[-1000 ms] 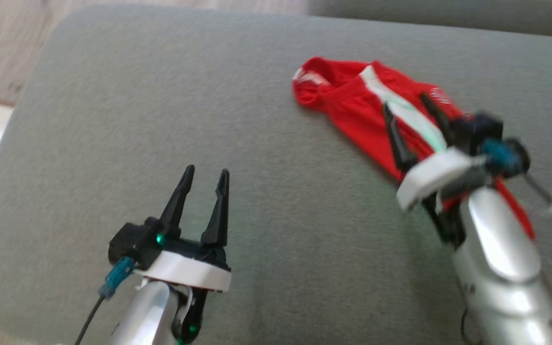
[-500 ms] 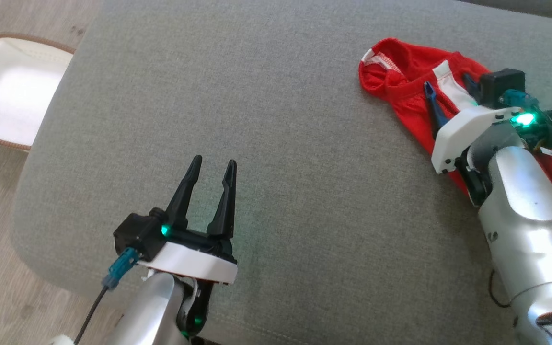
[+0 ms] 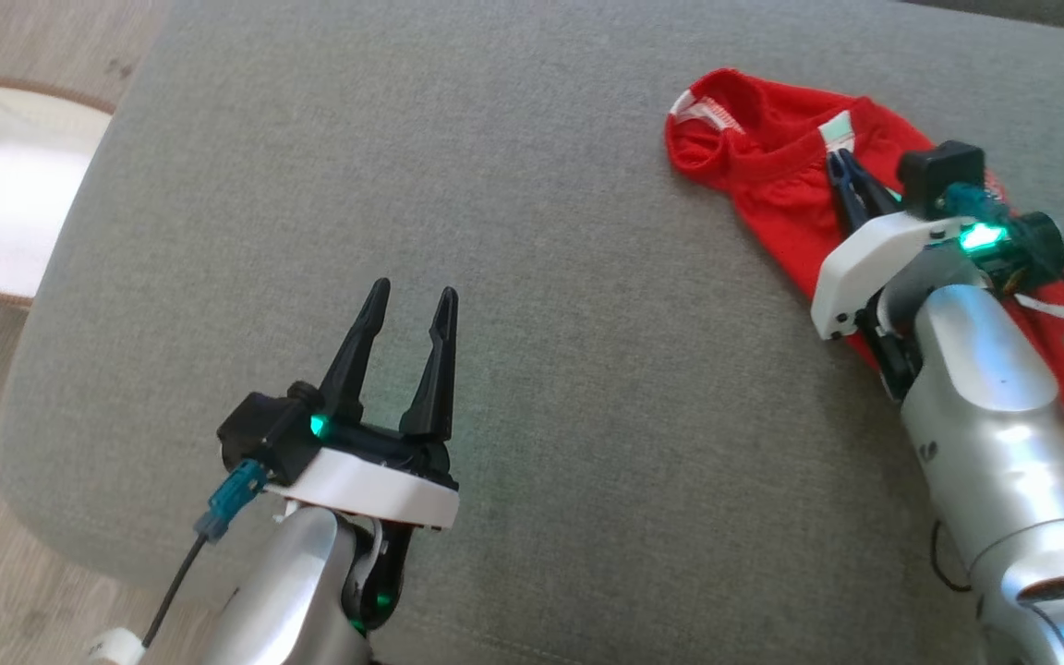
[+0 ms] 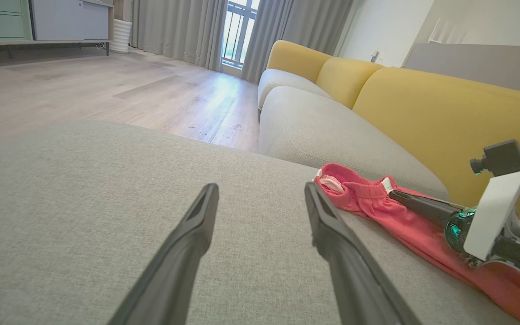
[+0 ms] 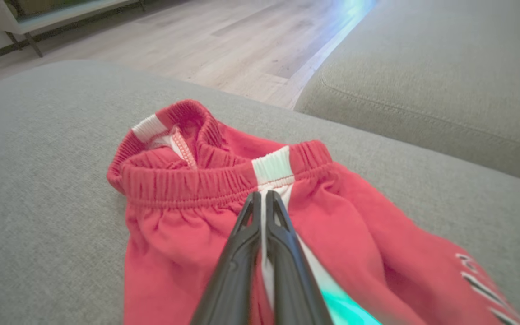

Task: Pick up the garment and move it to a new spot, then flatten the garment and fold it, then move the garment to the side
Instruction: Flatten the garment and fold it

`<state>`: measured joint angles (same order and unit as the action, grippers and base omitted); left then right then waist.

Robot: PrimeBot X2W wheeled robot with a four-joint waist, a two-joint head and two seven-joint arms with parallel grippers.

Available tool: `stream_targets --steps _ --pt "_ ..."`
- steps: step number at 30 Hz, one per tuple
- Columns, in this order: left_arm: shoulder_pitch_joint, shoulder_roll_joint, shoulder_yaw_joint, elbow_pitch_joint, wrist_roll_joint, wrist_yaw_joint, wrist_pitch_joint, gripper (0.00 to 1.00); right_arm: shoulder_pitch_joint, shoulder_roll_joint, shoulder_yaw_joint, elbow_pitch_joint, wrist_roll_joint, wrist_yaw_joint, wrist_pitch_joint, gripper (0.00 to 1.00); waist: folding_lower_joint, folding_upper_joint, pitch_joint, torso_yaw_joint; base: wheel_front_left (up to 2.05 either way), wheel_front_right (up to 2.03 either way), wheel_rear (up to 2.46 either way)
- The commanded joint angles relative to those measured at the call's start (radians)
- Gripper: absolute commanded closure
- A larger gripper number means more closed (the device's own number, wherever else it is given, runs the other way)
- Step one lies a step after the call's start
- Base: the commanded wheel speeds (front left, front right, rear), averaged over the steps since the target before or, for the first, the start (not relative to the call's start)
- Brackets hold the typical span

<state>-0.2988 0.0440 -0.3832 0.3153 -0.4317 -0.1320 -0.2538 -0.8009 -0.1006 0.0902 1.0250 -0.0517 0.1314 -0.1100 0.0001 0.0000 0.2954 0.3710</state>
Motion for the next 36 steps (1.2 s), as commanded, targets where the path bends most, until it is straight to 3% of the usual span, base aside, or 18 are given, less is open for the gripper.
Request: stream_targets --steps 1,11,21,22,23,28,36 --pt "-0.021 0.006 0.035 -0.026 0.001 0.004 -0.008 0.00 -0.035 0.028 0.026 -0.023 0.006 -0.001 -0.021 1.00 -0.0001 0.0000 -0.010 -0.009 0.00 0.00 0.00" --pt "0.003 0.006 0.060 -0.011 0.023 0.004 -0.008 0.00 0.040 0.049 0.240 -0.085 0.112 -0.001 -0.114 1.00 -0.0001 0.0000 -0.095 -0.059 0.00 0.00 0.00" --pt "0.046 0.008 0.096 0.004 0.042 0.003 -0.008 0.00 0.237 0.050 0.571 -0.307 0.282 -0.001 -0.027 1.00 -0.0001 0.0000 -0.164 -0.092 0.00 0.00 0.00" --pt "0.050 0.008 0.099 0.005 0.043 0.003 -0.008 0.00 0.253 0.050 0.594 -0.322 0.290 -0.001 -0.016 0.26 -0.0001 0.0000 -0.168 -0.094 0.00 0.00 0.00" --pt "0.053 0.009 0.102 0.006 0.044 0.002 -0.008 0.00 0.270 0.050 0.616 -0.335 0.307 -0.001 -0.002 0.00 -0.0001 0.0000 -0.172 -0.095 0.00 0.00 0.00" --pt "0.066 0.015 0.118 0.008 0.048 0.002 -0.008 0.00 0.302 0.050 0.659 -0.370 0.339 -0.001 0.032 0.00 -0.0001 0.0000 -0.184 -0.112 0.00 0.00 0.00" --pt "0.083 0.023 0.136 0.003 0.056 0.002 -0.008 0.00 0.337 0.040 0.526 -0.430 0.348 -0.001 0.004 0.00 -0.0001 0.0000 -0.193 -0.172 0.00 0.00 0.00"
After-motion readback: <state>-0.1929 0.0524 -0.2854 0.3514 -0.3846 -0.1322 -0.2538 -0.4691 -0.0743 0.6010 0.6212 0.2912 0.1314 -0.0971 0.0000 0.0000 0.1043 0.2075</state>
